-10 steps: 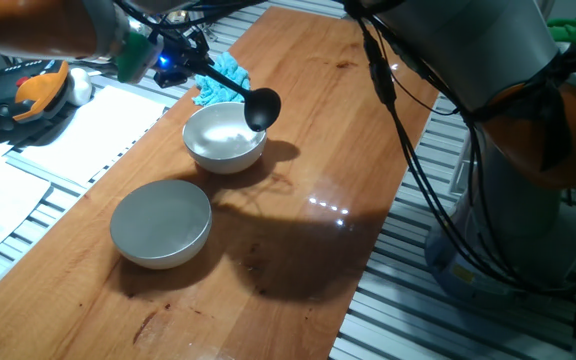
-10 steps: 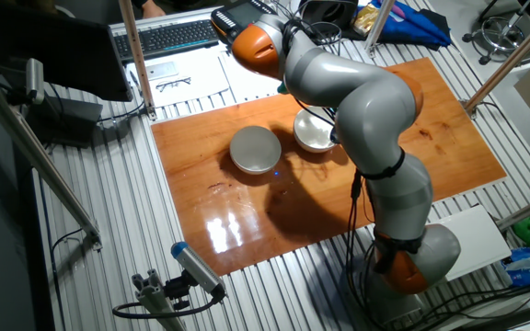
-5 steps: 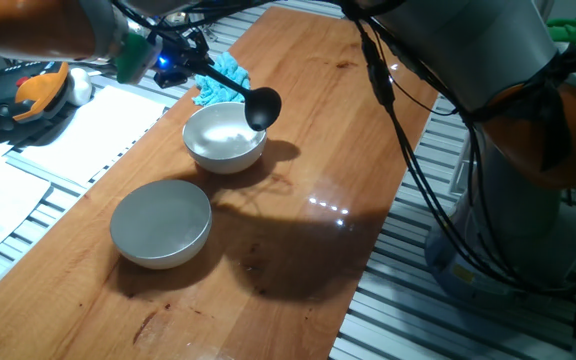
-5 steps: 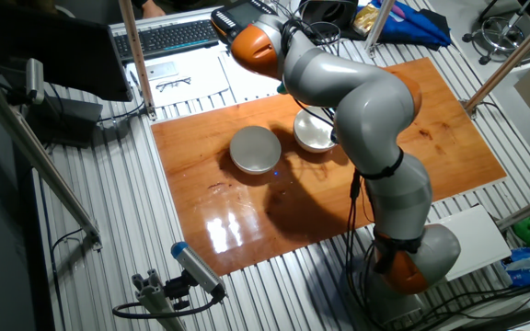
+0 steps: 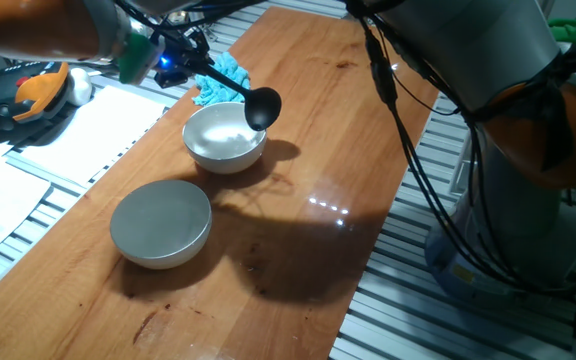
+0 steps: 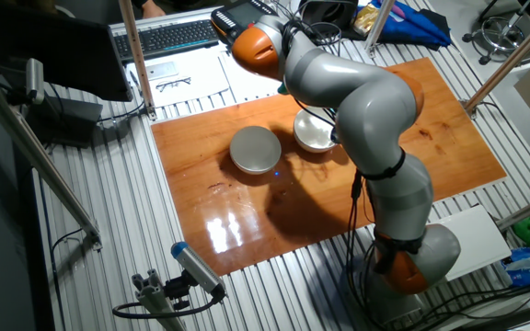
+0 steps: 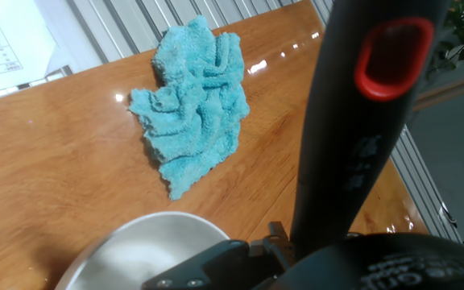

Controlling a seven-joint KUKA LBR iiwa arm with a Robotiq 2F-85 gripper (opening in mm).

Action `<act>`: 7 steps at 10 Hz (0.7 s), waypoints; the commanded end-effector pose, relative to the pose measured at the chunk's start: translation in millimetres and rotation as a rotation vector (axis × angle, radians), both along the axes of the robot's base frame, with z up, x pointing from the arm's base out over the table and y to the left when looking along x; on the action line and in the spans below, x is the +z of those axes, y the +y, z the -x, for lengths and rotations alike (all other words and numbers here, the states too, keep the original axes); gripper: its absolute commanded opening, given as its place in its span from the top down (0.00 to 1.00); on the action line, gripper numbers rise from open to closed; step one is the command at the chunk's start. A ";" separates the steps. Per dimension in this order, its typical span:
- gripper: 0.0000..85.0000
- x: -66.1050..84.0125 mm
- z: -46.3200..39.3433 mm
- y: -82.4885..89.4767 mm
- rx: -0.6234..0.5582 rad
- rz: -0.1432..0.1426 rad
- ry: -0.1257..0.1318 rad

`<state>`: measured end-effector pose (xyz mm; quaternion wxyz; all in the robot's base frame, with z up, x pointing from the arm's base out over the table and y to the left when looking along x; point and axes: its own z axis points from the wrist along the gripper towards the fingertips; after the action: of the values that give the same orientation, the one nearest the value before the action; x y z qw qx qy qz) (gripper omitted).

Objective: Scoop water with a large spoon from one bowl to another

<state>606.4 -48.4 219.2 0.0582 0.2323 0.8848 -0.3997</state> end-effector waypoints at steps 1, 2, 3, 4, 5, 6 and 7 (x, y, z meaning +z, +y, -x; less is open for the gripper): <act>1.00 0.0 0.2 0.4 0.002 0.001 0.000; 1.00 -0.1 0.4 0.9 0.009 0.012 -0.004; 1.00 -0.1 0.4 0.8 0.016 0.019 -0.008; 1.00 0.0 0.4 0.9 0.020 0.030 -0.010; 1.00 0.1 0.5 1.1 0.022 0.038 -0.010; 1.00 0.0 0.5 1.2 0.021 0.038 -0.011; 1.00 0.2 0.6 1.0 0.020 0.039 -0.010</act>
<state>605.7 -47.4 219.5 0.0709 0.2249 0.8783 -0.4158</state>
